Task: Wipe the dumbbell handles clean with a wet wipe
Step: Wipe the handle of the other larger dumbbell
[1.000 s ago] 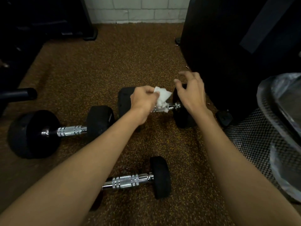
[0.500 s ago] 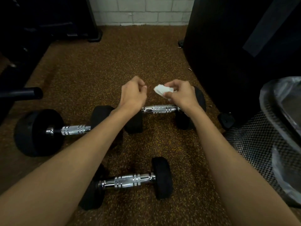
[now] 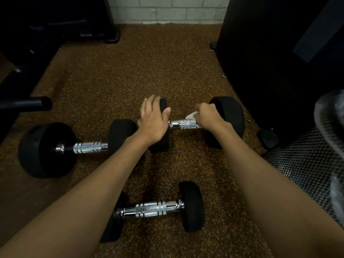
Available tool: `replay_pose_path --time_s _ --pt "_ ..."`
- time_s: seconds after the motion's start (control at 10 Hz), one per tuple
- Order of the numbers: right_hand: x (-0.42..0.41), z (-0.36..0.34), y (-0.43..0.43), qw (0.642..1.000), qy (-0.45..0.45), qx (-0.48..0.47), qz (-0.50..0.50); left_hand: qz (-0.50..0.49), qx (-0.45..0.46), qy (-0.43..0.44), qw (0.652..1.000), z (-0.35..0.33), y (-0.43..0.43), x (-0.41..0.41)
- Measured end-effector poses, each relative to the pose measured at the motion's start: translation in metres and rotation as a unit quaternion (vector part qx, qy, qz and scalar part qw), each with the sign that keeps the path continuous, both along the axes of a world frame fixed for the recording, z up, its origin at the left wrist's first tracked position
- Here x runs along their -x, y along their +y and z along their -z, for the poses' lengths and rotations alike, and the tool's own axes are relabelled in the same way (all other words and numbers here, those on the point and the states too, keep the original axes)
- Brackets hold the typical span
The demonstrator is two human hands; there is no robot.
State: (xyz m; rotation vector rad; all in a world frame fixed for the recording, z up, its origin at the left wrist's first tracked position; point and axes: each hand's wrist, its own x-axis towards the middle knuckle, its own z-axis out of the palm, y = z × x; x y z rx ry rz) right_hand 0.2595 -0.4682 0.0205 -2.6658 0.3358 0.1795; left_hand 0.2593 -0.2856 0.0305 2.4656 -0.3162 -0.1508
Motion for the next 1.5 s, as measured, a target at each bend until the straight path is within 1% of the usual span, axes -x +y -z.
replay_pose_path --time_s 0.1,0.2,0.3,0.4,0.5,0.6,0.7,0.8,0.9,1.0,1.1,1.2,1.3,1.4,1.5 --pt "-0.011 -0.004 0.008 0.998 0.034 -0.038 -0.046 0.004 0.007 -0.002 1.000 0.002 0.003 -0.001" --pt "-0.006 -0.008 0.022 0.993 0.007 -0.064 -0.100 0.003 0.012 0.002 1.000 0.001 0.004 -0.003" --pt "0.003 -0.007 0.016 0.993 -0.025 -0.053 -0.105 0.005 0.012 0.005 1.000 0.001 0.004 -0.006" --pt "-0.001 -0.003 -0.003 0.998 -0.012 -0.017 -0.065 0.004 0.019 0.004 1.000 0.001 0.005 -0.008" --pt "-0.010 0.000 -0.005 0.998 0.033 0.022 -0.045 0.005 0.029 0.001 1.000 0.002 0.005 -0.008" --pt "-0.014 0.000 0.004 0.997 0.051 0.012 -0.062 0.003 0.027 -0.004 1.000 0.002 0.005 -0.006" --pt "-0.007 -0.001 0.009 0.995 0.025 -0.030 -0.087 0.003 0.028 -0.005 1.000 0.003 0.005 -0.005" --pt "0.007 0.001 0.004 0.993 -0.029 -0.057 -0.095 0.005 0.033 -0.006 0.999 0.004 0.005 -0.005" --pt "0.013 0.004 -0.007 0.995 -0.043 -0.040 -0.084 0.006 0.032 -0.009 0.999 0.004 0.006 -0.006" --pt "0.002 0.005 -0.010 0.997 -0.033 0.000 -0.075 0.007 0.032 -0.009 0.999 0.003 0.005 -0.006" --pt "-0.007 0.004 0.002 0.997 -0.023 0.003 -0.076 0.005 0.032 -0.008 0.999 0.002 0.005 -0.007" --pt "0.002 0.003 0.017 0.995 -0.038 -0.012 -0.090 0.003 0.030 -0.009 1.000 0.002 0.004 -0.007" --pt "0.026 0.003 0.018 0.990 -0.085 -0.036 -0.110 0.002 0.029 -0.010 1.000 0.002 0.004 -0.008" --pt "0.041 0.011 0.005 0.985 -0.129 -0.048 -0.104 0.003 0.032 -0.006 0.999 0.002 0.004 -0.008" --pt "0.032 0.018 -0.002 0.988 -0.134 -0.039 -0.068 0.002 0.035 -0.006 0.999 0.002 0.004 -0.008"
